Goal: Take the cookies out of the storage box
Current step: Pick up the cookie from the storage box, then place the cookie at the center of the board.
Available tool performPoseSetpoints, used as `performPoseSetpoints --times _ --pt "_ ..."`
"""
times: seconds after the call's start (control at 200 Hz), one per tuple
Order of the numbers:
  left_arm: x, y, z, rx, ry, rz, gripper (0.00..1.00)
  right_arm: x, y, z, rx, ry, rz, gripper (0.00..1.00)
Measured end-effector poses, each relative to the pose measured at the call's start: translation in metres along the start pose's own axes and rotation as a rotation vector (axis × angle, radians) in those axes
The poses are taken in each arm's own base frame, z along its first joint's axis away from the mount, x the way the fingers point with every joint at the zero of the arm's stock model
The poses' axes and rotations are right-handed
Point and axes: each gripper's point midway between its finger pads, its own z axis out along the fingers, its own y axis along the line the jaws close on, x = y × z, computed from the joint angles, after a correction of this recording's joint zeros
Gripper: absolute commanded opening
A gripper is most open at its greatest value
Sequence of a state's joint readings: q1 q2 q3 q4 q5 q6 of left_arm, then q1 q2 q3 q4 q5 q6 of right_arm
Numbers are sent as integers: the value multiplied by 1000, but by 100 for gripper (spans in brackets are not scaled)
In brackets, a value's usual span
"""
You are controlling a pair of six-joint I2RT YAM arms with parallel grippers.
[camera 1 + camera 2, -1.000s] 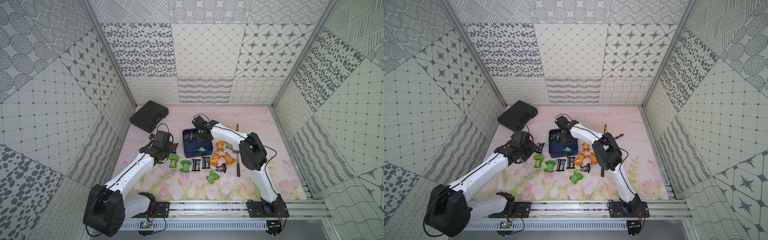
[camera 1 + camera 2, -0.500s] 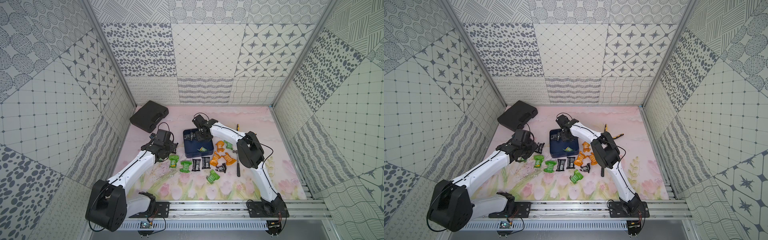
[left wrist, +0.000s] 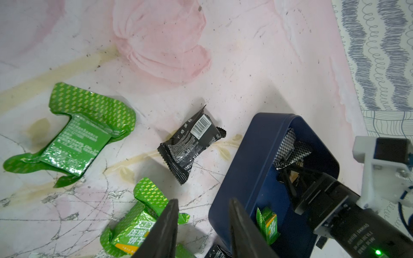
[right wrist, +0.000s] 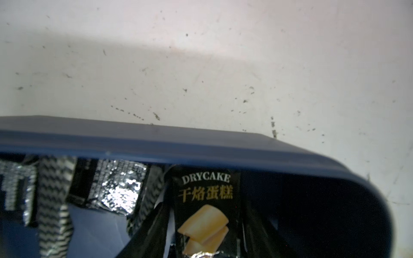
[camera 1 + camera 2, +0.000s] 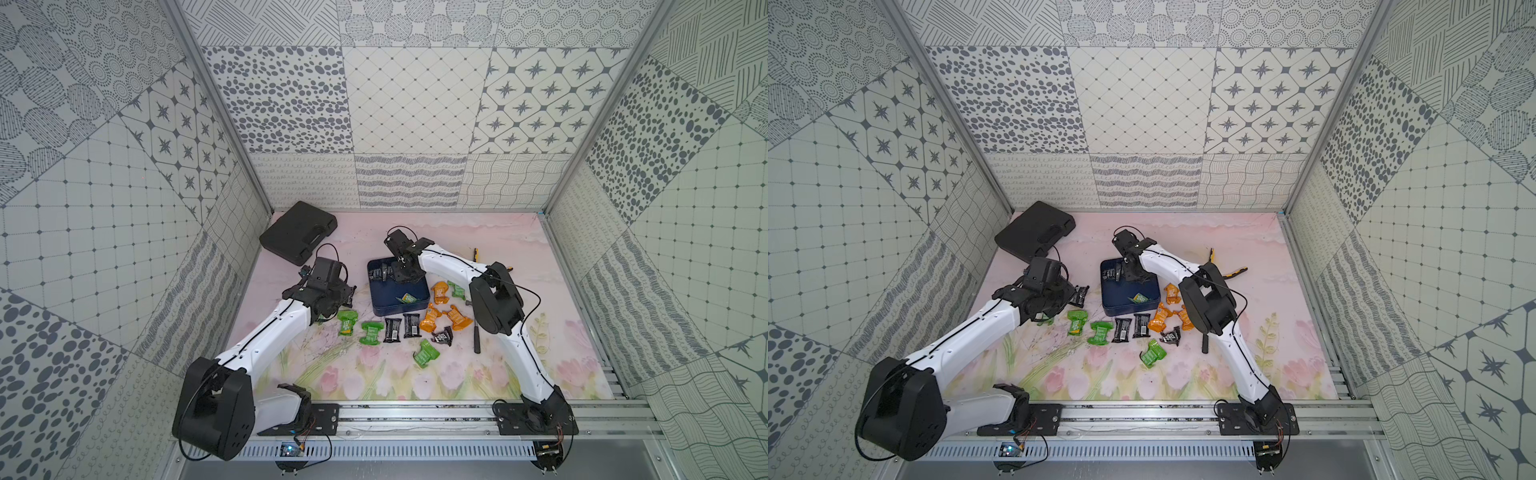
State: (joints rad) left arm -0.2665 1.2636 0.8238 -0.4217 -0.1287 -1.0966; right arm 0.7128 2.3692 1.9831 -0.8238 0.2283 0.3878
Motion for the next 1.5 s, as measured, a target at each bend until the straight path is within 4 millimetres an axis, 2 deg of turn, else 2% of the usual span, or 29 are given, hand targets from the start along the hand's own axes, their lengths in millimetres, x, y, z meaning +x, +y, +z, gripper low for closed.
performPoseSetpoints --times 0.265,0.81,0.905,1.225,1.38,1.501 --pt "0 -1 0 4 5 -3 40 -1 2 2 -10 -1 6 44" --pt "-1 -5 -7 29 -1 -13 40 0 1 -5 -11 11 4 40" --pt "-1 -5 -8 32 -3 -13 40 3 0 -19 -14 9 3 40" --pt "-3 -6 -12 41 -11 -6 41 -3 -8 -93 -57 -78 50 40" --pt "-4 -8 -13 46 -13 14 42 0 -19 -113 -44 -101 62 40" --pt "-7 -15 -14 65 -20 39 42 2 -40 -119 -20 -106 89 40"
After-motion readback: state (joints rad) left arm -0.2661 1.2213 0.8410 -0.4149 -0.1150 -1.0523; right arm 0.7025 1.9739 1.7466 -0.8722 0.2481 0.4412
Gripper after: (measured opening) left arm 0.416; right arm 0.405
